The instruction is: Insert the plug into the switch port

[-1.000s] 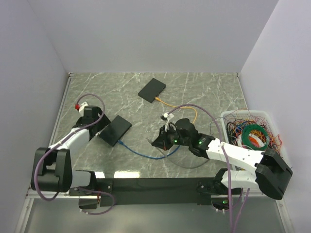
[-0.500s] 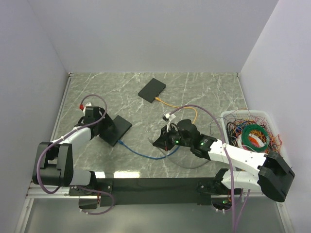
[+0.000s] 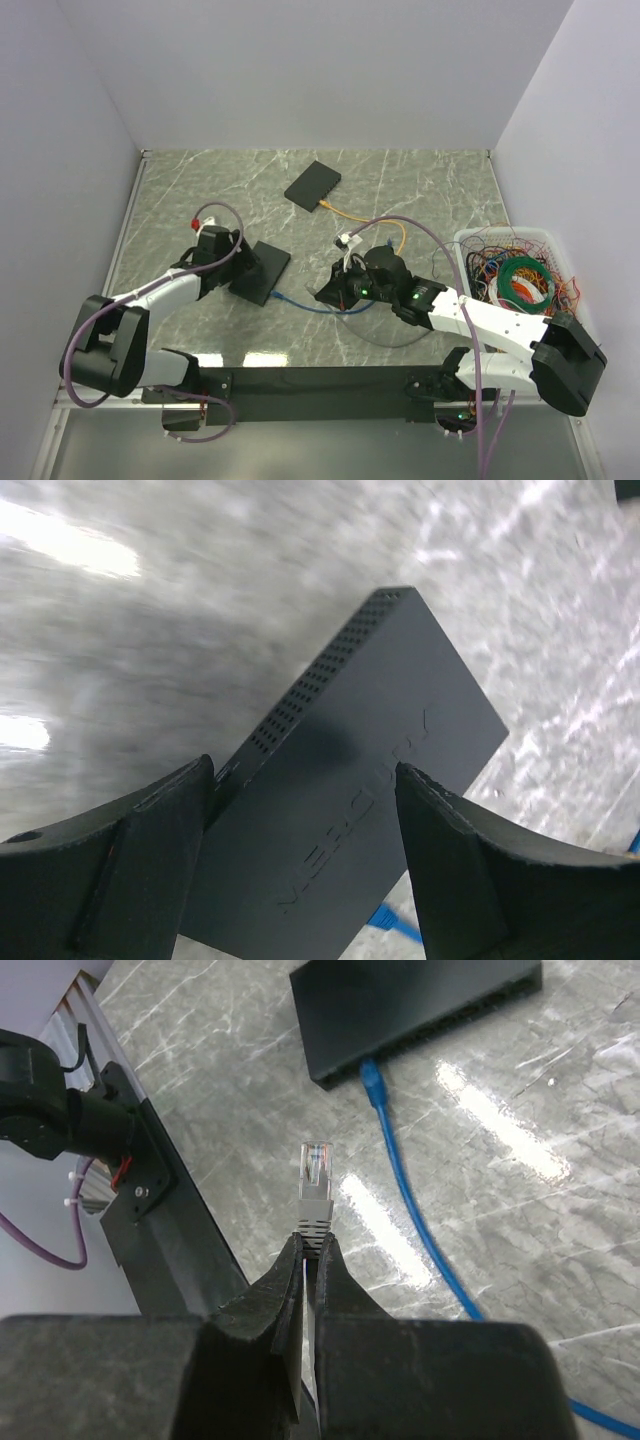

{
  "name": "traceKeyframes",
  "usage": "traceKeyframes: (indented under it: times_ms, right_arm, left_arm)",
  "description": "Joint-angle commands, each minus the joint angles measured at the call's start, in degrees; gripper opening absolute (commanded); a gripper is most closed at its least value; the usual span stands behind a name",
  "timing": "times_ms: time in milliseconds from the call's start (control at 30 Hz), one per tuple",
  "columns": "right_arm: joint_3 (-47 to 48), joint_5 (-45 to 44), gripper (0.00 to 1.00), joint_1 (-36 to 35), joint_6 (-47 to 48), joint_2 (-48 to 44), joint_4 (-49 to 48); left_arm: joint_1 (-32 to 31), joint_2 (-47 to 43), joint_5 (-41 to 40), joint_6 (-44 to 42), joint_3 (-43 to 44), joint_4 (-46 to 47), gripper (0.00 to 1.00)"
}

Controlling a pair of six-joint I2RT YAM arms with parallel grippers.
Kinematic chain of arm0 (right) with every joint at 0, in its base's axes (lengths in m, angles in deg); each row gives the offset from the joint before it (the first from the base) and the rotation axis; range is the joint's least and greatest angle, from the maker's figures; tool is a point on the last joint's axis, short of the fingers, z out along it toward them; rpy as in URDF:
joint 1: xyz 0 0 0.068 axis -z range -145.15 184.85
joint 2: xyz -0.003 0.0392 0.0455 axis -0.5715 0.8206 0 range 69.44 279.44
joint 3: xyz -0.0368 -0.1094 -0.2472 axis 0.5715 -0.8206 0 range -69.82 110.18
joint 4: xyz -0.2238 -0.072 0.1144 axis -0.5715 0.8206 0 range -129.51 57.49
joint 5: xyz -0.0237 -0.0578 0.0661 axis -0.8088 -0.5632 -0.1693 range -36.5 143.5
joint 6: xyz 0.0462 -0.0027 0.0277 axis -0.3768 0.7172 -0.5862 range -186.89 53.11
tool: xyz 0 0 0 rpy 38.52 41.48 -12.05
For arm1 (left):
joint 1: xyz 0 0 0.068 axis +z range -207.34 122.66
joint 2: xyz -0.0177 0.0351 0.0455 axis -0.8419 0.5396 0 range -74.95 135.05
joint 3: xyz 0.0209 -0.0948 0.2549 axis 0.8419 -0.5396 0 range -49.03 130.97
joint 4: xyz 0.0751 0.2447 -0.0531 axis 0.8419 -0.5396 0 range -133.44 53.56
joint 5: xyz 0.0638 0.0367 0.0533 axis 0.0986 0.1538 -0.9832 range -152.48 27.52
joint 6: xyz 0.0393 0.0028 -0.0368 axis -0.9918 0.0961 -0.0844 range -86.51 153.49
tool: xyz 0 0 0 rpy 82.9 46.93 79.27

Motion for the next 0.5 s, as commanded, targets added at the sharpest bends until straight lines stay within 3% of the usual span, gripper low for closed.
traceKeyframes:
  times_ms: [0, 267, 467]
  right_arm:
    - [0.2, -1.5, 0.0, 0.1, 0.8, -1.3, -0.2]
    - [2.7, -12.9, 0.0, 0.2, 3.8, 0.5, 6.3]
    - [5.4, -12.7, 0.0, 0.1, 3.4, 6.5, 7.7]
  left_arm:
    - [-2.1, 0.9, 1.3, 0.6, 1.5, 3.3, 0.79]
    - [-1.1, -3.0, -5.3, -3.2, 5.6, -0.1, 0.83]
    - [3.2, 2.5, -0.4, -5.7, 6.4, 6.8, 0.81]
